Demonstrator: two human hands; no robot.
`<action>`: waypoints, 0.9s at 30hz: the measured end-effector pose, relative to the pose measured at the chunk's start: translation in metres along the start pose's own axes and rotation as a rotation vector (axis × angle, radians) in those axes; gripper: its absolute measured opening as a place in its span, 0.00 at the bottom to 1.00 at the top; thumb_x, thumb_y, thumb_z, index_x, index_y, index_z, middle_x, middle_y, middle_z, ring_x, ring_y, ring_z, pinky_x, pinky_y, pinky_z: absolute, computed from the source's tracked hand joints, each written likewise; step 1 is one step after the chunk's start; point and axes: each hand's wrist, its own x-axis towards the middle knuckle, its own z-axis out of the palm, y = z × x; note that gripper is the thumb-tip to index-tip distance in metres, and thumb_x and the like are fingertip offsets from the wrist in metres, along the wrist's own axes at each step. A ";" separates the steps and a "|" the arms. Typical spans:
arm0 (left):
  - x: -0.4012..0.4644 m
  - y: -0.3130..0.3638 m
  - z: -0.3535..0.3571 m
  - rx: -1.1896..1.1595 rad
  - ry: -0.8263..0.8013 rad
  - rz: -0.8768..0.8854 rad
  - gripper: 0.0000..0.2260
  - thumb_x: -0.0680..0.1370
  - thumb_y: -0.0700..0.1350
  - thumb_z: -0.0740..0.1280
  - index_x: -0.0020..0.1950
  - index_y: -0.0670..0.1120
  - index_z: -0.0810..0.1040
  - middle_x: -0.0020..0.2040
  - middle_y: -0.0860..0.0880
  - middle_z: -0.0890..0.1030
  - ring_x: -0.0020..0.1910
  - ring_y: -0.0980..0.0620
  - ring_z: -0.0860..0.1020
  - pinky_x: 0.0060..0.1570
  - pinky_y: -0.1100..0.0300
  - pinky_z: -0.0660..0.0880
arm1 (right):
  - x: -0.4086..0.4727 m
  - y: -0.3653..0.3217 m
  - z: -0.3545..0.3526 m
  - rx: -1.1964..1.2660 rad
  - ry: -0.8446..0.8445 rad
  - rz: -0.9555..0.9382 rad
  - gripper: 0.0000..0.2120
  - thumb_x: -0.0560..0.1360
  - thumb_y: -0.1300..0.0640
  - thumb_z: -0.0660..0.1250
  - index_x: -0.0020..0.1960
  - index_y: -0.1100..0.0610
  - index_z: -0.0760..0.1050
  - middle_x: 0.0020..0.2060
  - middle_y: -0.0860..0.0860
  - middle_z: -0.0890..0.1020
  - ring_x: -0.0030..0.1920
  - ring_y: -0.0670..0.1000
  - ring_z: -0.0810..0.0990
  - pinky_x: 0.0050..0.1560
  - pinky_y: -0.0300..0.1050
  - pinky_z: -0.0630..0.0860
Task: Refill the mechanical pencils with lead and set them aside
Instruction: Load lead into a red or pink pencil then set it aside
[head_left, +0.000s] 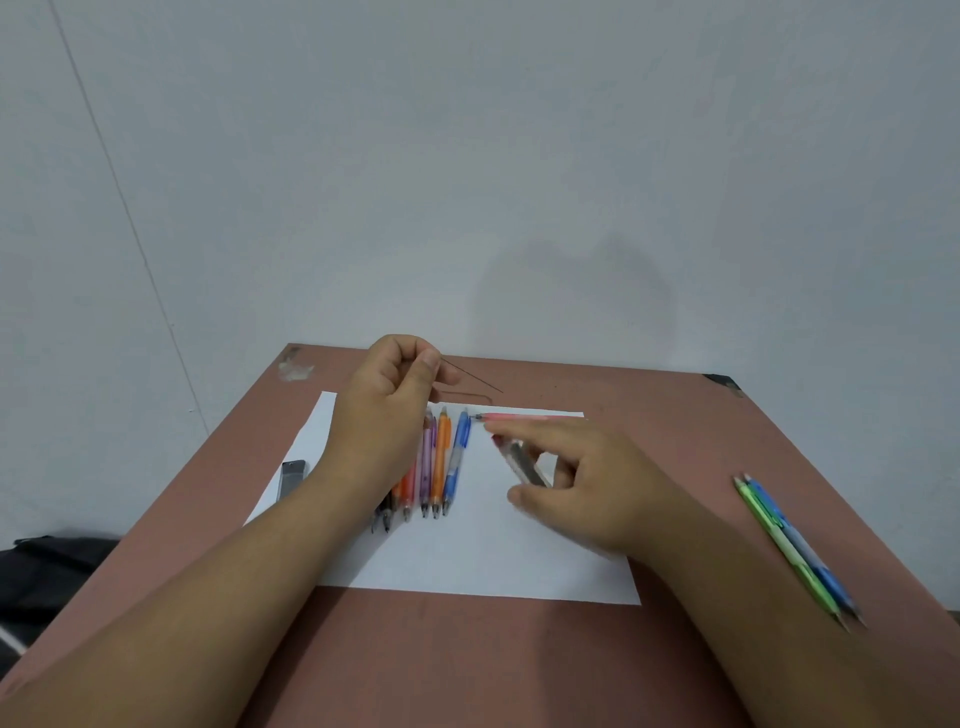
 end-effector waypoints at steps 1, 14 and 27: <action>0.000 0.000 0.000 0.002 0.008 0.002 0.08 0.85 0.48 0.60 0.49 0.51 0.76 0.43 0.58 0.84 0.42 0.58 0.79 0.42 0.59 0.77 | 0.001 0.001 0.000 -0.061 -0.054 -0.030 0.27 0.76 0.51 0.72 0.71 0.32 0.71 0.52 0.28 0.74 0.43 0.27 0.73 0.42 0.25 0.65; -0.015 0.005 0.008 0.217 -0.170 0.177 0.08 0.84 0.45 0.62 0.46 0.56 0.75 0.41 0.63 0.82 0.39 0.55 0.76 0.38 0.67 0.70 | 0.006 0.018 0.011 -0.029 0.484 -0.167 0.08 0.75 0.47 0.72 0.52 0.45 0.84 0.36 0.40 0.79 0.34 0.47 0.75 0.38 0.41 0.73; -0.022 0.008 0.013 0.194 -0.240 0.316 0.06 0.82 0.50 0.65 0.52 0.63 0.76 0.42 0.62 0.82 0.40 0.58 0.79 0.37 0.69 0.71 | 0.007 0.013 0.013 0.028 0.588 -0.199 0.05 0.74 0.58 0.74 0.42 0.49 0.82 0.34 0.40 0.79 0.34 0.49 0.77 0.36 0.42 0.74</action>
